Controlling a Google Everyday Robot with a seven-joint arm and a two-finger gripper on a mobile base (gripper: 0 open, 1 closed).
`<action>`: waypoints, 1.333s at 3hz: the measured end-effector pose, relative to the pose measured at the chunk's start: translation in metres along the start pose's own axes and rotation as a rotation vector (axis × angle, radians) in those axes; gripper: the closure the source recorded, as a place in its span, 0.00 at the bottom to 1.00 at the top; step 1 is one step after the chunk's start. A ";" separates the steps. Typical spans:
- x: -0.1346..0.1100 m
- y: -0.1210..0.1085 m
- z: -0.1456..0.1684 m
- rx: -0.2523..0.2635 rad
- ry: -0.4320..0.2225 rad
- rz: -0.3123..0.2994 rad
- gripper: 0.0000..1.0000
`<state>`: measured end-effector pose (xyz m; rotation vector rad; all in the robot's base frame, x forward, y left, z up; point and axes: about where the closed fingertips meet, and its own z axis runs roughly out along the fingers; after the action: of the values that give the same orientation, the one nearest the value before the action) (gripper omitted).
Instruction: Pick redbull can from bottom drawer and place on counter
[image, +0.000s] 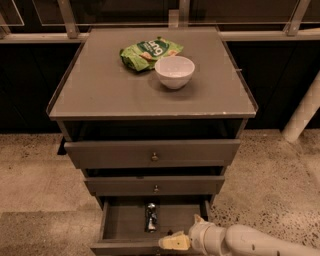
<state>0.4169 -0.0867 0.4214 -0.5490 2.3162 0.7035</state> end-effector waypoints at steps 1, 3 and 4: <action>0.002 0.002 0.003 -0.006 0.003 0.002 0.00; 0.028 -0.001 0.048 -0.035 0.011 0.027 0.00; 0.033 -0.005 0.085 -0.062 0.022 0.014 0.00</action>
Offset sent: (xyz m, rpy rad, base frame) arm -0.0025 0.0122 -0.0506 0.0282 0.0305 -0.0401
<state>0.4360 -0.0451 0.3420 -0.5711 2.3269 0.7817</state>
